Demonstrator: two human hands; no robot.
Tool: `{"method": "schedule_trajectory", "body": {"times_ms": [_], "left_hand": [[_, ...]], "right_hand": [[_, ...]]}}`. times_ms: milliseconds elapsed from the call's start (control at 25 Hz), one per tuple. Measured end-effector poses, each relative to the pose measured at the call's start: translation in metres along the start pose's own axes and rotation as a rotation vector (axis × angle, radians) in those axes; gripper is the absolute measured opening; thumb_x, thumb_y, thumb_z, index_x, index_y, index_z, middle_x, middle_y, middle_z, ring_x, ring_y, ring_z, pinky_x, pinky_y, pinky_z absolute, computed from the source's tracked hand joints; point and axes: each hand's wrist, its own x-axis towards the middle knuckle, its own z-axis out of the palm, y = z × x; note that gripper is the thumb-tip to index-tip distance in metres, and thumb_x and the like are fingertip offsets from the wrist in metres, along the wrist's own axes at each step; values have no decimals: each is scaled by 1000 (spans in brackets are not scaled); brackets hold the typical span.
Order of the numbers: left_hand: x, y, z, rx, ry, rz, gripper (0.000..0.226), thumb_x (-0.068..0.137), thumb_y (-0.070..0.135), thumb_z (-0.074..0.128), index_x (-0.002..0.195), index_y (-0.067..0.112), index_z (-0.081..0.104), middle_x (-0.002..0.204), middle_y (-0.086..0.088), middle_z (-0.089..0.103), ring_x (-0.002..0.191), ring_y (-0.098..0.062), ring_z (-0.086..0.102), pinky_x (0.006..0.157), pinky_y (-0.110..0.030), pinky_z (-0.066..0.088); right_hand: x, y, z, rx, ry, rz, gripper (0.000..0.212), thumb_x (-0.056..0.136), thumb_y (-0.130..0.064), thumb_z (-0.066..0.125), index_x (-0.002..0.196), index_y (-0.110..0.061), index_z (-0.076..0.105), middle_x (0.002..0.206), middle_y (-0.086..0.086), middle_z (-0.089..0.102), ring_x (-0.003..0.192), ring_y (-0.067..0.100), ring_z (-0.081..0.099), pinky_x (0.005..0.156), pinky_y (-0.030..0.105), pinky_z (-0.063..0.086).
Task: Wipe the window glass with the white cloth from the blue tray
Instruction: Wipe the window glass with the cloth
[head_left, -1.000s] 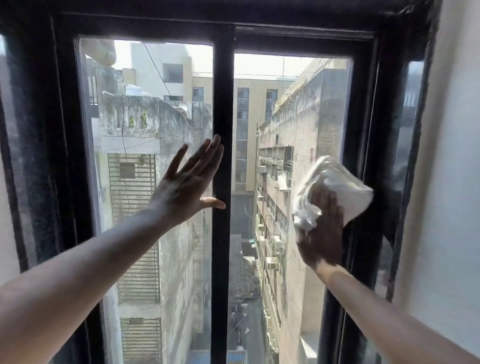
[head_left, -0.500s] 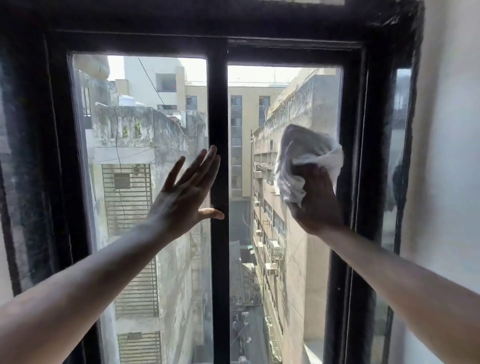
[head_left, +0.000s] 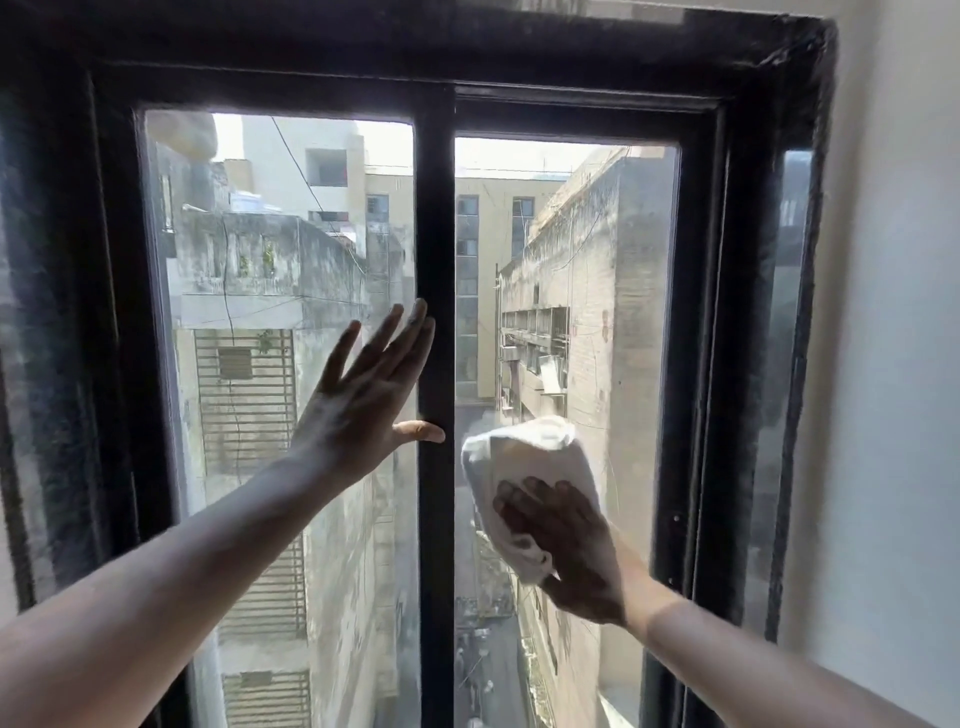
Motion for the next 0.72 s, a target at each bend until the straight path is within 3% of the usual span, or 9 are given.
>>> {"method": "schedule_trajectory", "body": {"times_ms": [40, 120, 240, 320, 400, 480, 560, 600, 720], "left_hand": [[1, 0, 1, 6, 5, 9, 131, 81, 74, 75, 178, 7, 18, 189, -9, 10, 174, -29, 13, 140, -55, 10], [3, 1, 0, 21, 18, 15, 129, 81, 73, 75, 177, 5, 21, 188, -11, 13, 174, -29, 16, 140, -55, 12], [2, 3, 0, 18, 42, -1, 128, 81, 71, 76, 176, 4, 23, 188, -12, 15, 174, -30, 17, 139, -56, 13], [2, 1, -4, 21, 7, 11, 130, 81, 72, 75, 177, 5, 20, 189, -11, 12, 174, -30, 14, 140, -56, 12], [3, 1, -3, 38, 2, 17, 130, 82, 74, 73, 177, 5, 18, 189, -11, 11, 175, -30, 12, 141, -55, 11], [2, 3, -3, 33, -10, 5, 129, 83, 73, 71, 178, 5, 17, 189, -11, 10, 175, -30, 10, 141, -54, 9], [1, 4, -2, -4, -11, -19, 129, 84, 71, 72, 178, 6, 14, 189, -10, 8, 175, -29, 8, 140, -54, 7], [1, 5, -4, -10, -13, -32, 129, 83, 71, 73, 178, 7, 13, 190, -9, 7, 175, -29, 7, 141, -54, 7], [3, 5, -8, 7, -42, 0, 133, 82, 72, 76, 178, 7, 12, 189, -10, 6, 175, -29, 5, 141, -55, 8]], "right_hand": [[-11, 23, -10, 1, -81, -154, 82, 87, -25, 81, 164, -24, 54, 171, 6, 54, 158, 38, 51, 135, 43, 27], [15, 63, -38, 0, 37, 41, 75, 86, -28, 79, 157, -27, 54, 158, 5, 56, 145, 47, 62, 128, 44, 37], [77, 38, -56, 73, 405, 541, 89, 106, -56, 46, 178, -17, 11, 184, 13, 28, 172, 39, 19, 142, 47, 11], [70, 4, -31, -95, 155, -33, 90, 105, -52, 47, 179, -20, 8, 184, 11, 27, 175, 31, 9, 141, 58, 16], [69, 47, -45, -235, -46, -611, 54, 104, -37, 53, 156, -23, 45, 148, 17, 70, 150, 40, 51, 127, 64, 37], [99, 88, -75, -94, 146, -205, 46, 102, -37, 55, 147, -25, 55, 143, 15, 73, 138, 38, 64, 121, 66, 44], [103, 70, -80, 51, 396, 386, 83, 101, -44, 53, 174, -12, 30, 182, 12, 31, 167, 36, 34, 139, 58, 22], [93, 49, -61, 34, 375, 443, 89, 102, -43, 53, 177, -9, 19, 186, 11, 16, 173, 35, 20, 142, 54, 13], [30, 48, -43, -205, -65, -322, 74, 107, -42, 55, 174, -20, 31, 184, 7, 27, 173, 36, 20, 142, 48, 14]]}}
